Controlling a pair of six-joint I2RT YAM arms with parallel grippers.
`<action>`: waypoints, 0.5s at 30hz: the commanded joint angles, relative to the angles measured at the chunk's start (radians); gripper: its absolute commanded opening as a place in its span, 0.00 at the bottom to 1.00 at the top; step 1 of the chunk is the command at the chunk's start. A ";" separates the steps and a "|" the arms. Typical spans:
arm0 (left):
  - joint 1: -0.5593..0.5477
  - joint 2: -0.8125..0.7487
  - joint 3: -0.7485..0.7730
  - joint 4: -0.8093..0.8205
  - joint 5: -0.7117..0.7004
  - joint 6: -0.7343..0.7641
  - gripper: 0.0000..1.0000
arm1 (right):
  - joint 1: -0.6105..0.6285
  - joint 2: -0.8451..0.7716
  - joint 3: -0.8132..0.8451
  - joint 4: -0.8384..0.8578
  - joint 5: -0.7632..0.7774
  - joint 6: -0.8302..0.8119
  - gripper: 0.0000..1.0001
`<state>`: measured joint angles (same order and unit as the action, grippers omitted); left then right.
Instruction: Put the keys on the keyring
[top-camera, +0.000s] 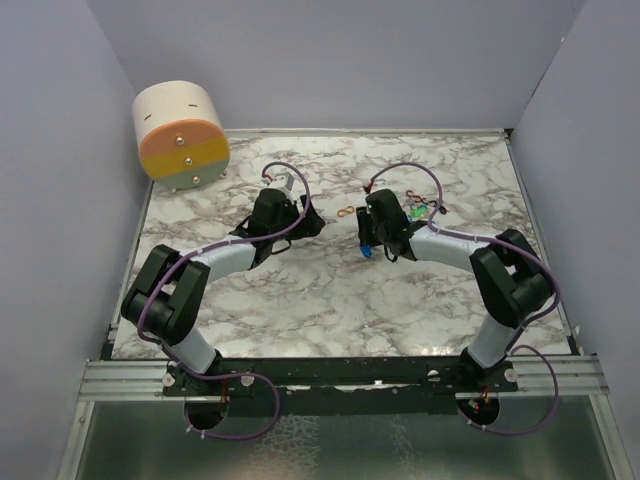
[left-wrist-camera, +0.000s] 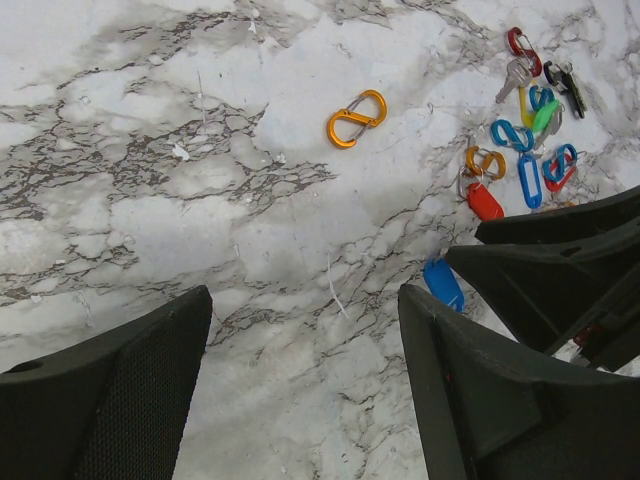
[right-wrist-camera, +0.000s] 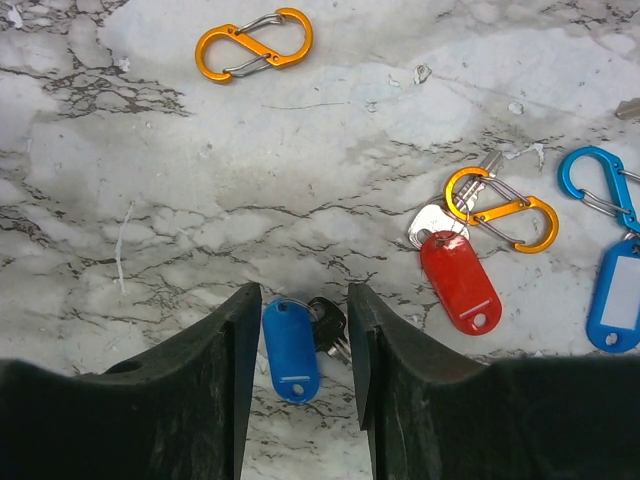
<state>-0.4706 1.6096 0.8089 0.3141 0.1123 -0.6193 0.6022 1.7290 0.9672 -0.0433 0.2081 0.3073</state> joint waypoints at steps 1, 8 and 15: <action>0.006 -0.023 -0.005 0.029 0.018 -0.003 0.77 | -0.027 0.036 -0.019 0.064 -0.088 -0.019 0.40; 0.005 -0.017 -0.003 0.029 0.016 -0.002 0.77 | -0.042 0.043 -0.034 0.086 -0.140 -0.025 0.40; 0.005 -0.014 -0.002 0.029 0.015 0.000 0.77 | -0.045 0.044 -0.049 0.094 -0.159 -0.021 0.33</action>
<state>-0.4706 1.6096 0.8093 0.3141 0.1123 -0.6189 0.5617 1.7618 0.9371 0.0078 0.0864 0.2905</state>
